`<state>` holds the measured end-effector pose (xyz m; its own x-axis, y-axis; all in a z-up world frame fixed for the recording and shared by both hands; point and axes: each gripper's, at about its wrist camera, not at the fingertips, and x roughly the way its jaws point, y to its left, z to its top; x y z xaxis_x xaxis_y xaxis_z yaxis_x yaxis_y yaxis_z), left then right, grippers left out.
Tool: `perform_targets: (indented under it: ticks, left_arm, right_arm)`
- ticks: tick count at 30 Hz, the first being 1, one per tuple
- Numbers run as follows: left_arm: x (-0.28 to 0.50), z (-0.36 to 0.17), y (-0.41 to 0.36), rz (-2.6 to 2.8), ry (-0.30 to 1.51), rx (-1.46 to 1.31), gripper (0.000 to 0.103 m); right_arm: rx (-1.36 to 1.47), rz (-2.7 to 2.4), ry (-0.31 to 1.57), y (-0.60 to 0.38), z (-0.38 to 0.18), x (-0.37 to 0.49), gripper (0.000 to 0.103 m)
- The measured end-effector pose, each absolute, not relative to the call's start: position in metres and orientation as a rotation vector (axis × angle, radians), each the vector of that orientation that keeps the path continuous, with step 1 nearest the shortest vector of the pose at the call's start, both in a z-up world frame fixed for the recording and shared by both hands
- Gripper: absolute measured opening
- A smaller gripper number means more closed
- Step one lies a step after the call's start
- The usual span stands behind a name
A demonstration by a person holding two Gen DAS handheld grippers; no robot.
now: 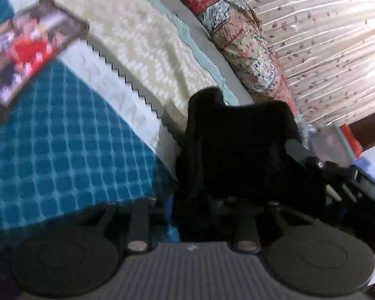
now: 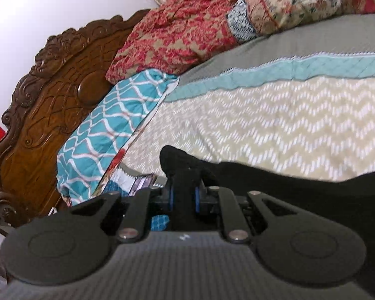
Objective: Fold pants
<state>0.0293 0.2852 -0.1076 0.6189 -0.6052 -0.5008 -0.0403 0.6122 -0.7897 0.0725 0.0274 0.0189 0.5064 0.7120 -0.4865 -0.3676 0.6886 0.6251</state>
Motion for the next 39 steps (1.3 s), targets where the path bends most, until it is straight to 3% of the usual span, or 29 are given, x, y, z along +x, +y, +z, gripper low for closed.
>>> perform_targets:
  ticks: [6,9,12,14,15,17,19,22,25,27,28,29,33,36,37,38,39]
  left_arm:
    - [-0.012,-0.079,0.319,-0.355,0.726,-0.883,0.011]
    - [-0.009,-0.104,0.326,-0.286,0.815,-0.937,0.011]
    - [-0.011,-0.117,0.326,-0.253,0.837,-0.974,0.017]
    - [-0.012,-0.116,0.328,-0.267,0.826,-1.022,0.051]
    - [-0.011,-0.113,0.328,-0.280,0.808,-1.034,0.059]
    - [-0.012,-0.101,0.325,-0.272,0.775,-0.989,0.092]
    - [-0.008,-0.086,0.317,-0.274,0.760,-0.893,0.103]
    - [0.005,-0.080,0.301,-0.309,0.820,-0.783,0.103]
    - [0.024,-0.093,0.286,-0.358,0.912,-0.749,0.101]
    - [0.027,-0.089,0.277,-0.368,0.911,-0.679,0.085]
    - [0.027,-0.086,0.276,-0.401,0.904,-0.673,0.059]
    - [0.030,-0.087,0.277,-0.426,0.929,-0.690,0.046]
    - [0.030,-0.090,0.283,-0.411,0.966,-0.731,0.050]
    - [0.026,-0.089,0.289,-0.419,0.964,-0.777,0.075]
    - [0.024,-0.089,0.291,-0.416,0.957,-0.782,0.086]
    - [0.024,-0.087,0.291,-0.406,0.955,-0.785,0.093]
    - [0.025,-0.087,0.290,-0.398,0.954,-0.790,0.094]
  right_arm:
    - [0.500,0.757,0.831,0.041,0.010,0.046,0.018]
    - [0.315,0.765,0.902,0.071,-0.022,0.031,0.021]
    - [0.102,0.759,0.800,0.089,-0.037,0.007,0.023]
    - [-0.015,0.763,0.741,0.097,-0.029,-0.005,0.030]
    - [-0.064,0.784,0.724,0.100,-0.026,-0.008,0.047]
    - [-0.117,0.824,0.728,0.106,-0.027,-0.009,0.059]
    - [-0.158,0.816,0.711,0.112,-0.030,-0.012,0.063]
    - [-0.227,0.803,0.677,0.119,-0.034,-0.020,0.072]
    - [-0.320,0.788,0.627,0.124,-0.033,-0.031,0.073]
    - [-0.393,0.761,0.587,0.123,-0.026,-0.036,0.072]
    - [-0.405,0.749,0.579,0.119,-0.021,-0.038,0.072]
    - [-0.391,0.737,0.592,0.111,-0.017,-0.037,0.072]
    - [-0.284,0.693,0.575,0.068,0.004,-0.044,0.072]
    - [-0.198,0.684,0.583,0.045,0.016,-0.049,0.068]
    - [-0.156,0.680,0.592,0.039,0.018,-0.048,0.064]
    - [-0.114,0.675,0.608,0.034,0.019,-0.045,0.054]
    - [-0.076,0.667,0.622,0.030,0.020,-0.043,0.042]
